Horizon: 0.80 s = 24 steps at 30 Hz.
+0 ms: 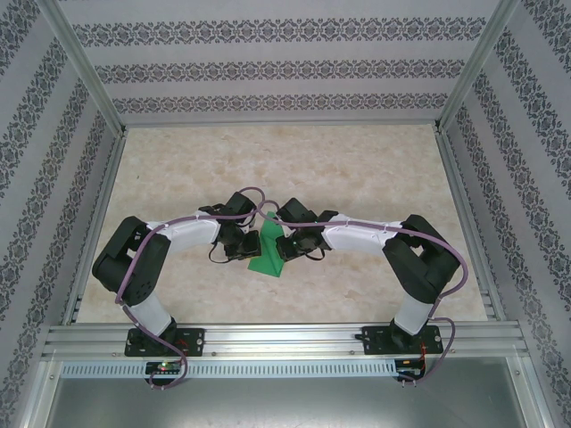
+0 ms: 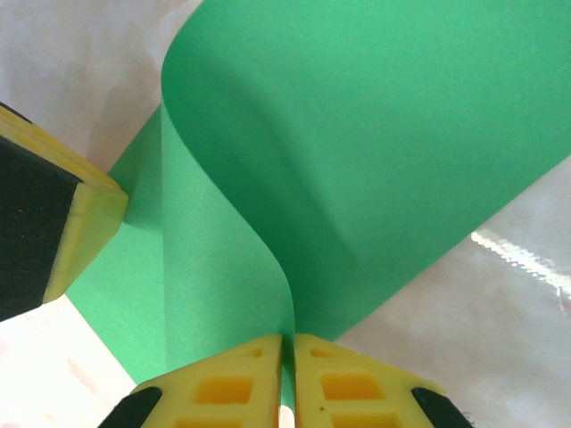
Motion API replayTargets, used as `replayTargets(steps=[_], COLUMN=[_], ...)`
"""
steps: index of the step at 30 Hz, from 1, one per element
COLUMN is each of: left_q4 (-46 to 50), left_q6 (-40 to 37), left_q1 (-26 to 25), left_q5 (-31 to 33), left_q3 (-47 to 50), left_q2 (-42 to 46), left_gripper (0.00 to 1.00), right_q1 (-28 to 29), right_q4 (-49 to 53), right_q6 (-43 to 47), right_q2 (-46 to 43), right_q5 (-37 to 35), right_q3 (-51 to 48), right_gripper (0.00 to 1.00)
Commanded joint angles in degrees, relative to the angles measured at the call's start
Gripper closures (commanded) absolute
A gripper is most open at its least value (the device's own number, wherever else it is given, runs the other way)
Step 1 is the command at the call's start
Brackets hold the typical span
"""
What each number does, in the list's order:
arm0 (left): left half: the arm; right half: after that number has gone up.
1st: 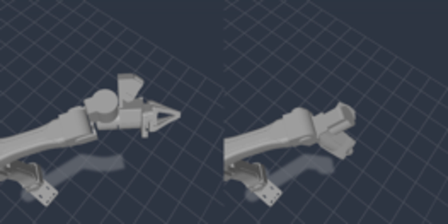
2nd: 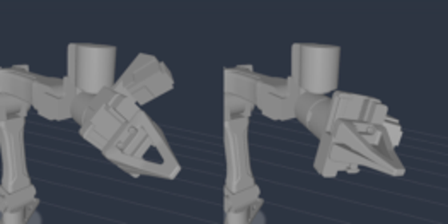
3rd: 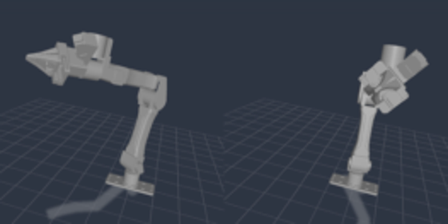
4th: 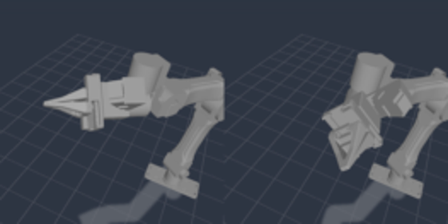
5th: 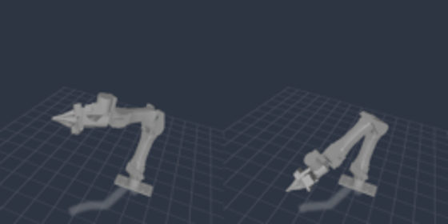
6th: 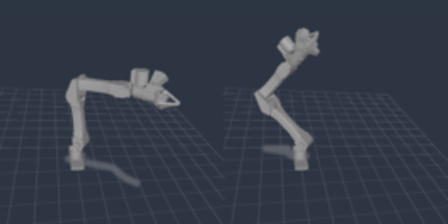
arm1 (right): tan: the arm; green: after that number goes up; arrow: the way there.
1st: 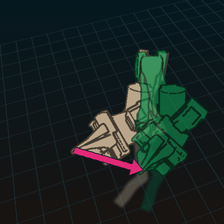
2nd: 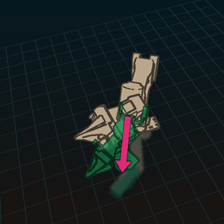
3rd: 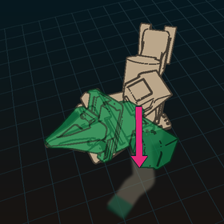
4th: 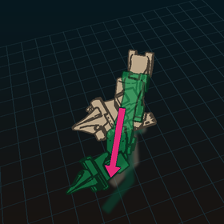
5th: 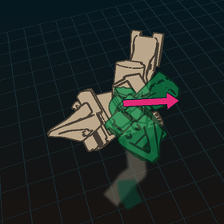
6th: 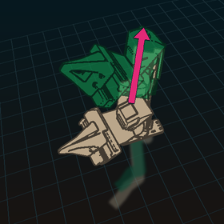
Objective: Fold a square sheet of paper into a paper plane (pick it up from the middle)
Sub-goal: Fold the triangle a second time at the center of the table.
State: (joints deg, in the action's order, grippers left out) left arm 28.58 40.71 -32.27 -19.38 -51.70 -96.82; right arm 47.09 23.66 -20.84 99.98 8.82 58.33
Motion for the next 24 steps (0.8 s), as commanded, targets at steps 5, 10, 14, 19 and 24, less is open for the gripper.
replayTargets(steps=[5,10,14,19,24], left_q4=[0.8,0.8,0.8,0.7,0.7], left_q6=[-1.2,-1.1,-1.1,-1.1,-1.1], left_q1=[0.5,0.4,0.4,0.4,0.4], left_q5=[0.3,0.2,0.2,0.0,0.2], left_q3=[-0.3,-0.1,-0.1,-0.2,0.0], left_q2=[1.5,1.5,1.6,1.5,1.5], left_gripper=[0.87,0.87,0.87,0.87,0.87], right_q1=[-0.4,-0.4,-0.4,-0.4,-0.4], right_q4=[-0.5,-0.8,-1.1,-1.3,-1.1], right_q6=[1.1,1.3,1.3,1.4,1.7], right_q2=[1.3,2.3,3.0,3.5,4.3], right_q5=[-1.5,-1.3,-1.1,-1.4,-1.4], right_q3=[2.1,2.2,2.3,2.5,3.1], right_gripper=[0.88,0.87,0.88,0.87,0.87])
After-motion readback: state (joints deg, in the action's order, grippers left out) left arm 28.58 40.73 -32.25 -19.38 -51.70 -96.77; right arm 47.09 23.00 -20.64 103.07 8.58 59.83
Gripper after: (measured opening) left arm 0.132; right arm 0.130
